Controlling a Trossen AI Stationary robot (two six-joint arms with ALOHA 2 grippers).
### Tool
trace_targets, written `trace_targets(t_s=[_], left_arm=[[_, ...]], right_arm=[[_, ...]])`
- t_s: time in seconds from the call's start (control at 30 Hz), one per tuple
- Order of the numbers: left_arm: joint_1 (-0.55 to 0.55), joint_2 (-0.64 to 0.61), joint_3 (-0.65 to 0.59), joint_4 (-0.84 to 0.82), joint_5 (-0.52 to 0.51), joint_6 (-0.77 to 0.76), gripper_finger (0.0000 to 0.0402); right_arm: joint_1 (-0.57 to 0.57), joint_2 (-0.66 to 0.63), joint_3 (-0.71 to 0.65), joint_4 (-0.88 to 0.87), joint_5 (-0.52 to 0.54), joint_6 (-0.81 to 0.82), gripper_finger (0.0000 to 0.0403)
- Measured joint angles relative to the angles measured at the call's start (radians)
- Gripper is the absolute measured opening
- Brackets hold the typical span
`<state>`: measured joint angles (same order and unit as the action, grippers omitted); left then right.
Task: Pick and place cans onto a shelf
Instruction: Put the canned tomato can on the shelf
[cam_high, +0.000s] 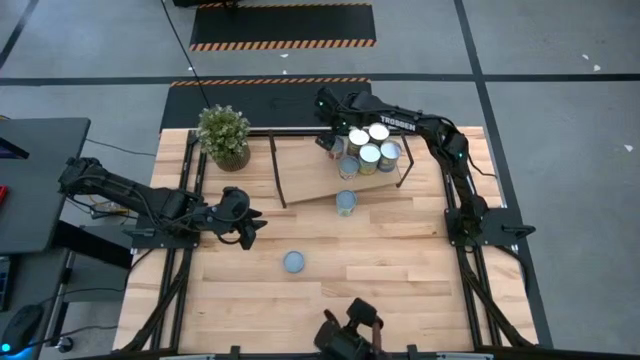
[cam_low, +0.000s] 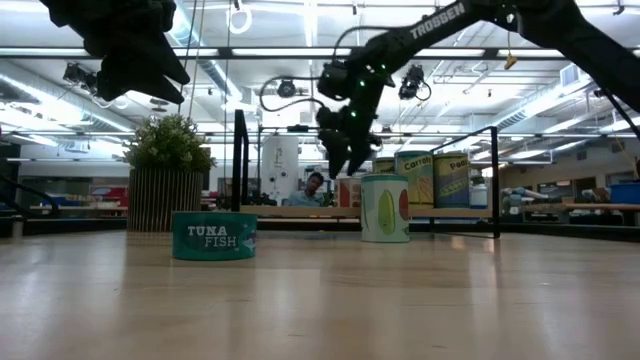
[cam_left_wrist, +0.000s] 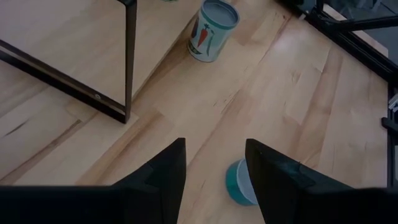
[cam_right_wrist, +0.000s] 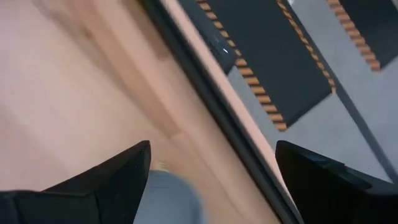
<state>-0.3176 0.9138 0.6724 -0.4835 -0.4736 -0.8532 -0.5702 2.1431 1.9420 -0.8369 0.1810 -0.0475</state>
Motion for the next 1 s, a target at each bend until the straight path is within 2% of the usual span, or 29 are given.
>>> trace_targets(t_s=[0.13, 0.37, 0.73, 0.9, 1.0], left_arm=[[0.000, 0.000, 0.000, 0.000, 0.000, -0.007, 0.0172], [0.000, 0.000, 0.000, 0.000, -0.003, -0.008, 0.0172], [0.000, 0.000, 0.000, 0.000, -0.004, -0.008, 0.0172], [0.000, 0.000, 0.000, 0.000, -0.004, -0.008, 0.0172], [0.000, 0.000, 0.000, 0.000, -0.004, -0.008, 0.0172]], right_arm=[[-0.031, -0.001, -0.021, -0.003, 0.004, 0.005, 0.0350], [-0.030, -0.002, -0.023, -0.079, 0.006, -0.079, 0.0348], [-0.014, -0.002, -0.023, -0.148, 0.116, -0.165, 0.0348], [-0.007, 0.000, 0.033, -0.169, 0.159, -0.165, 0.0348], [0.009, 0.000, 0.084, -0.169, 0.142, -0.174, 0.0348]])
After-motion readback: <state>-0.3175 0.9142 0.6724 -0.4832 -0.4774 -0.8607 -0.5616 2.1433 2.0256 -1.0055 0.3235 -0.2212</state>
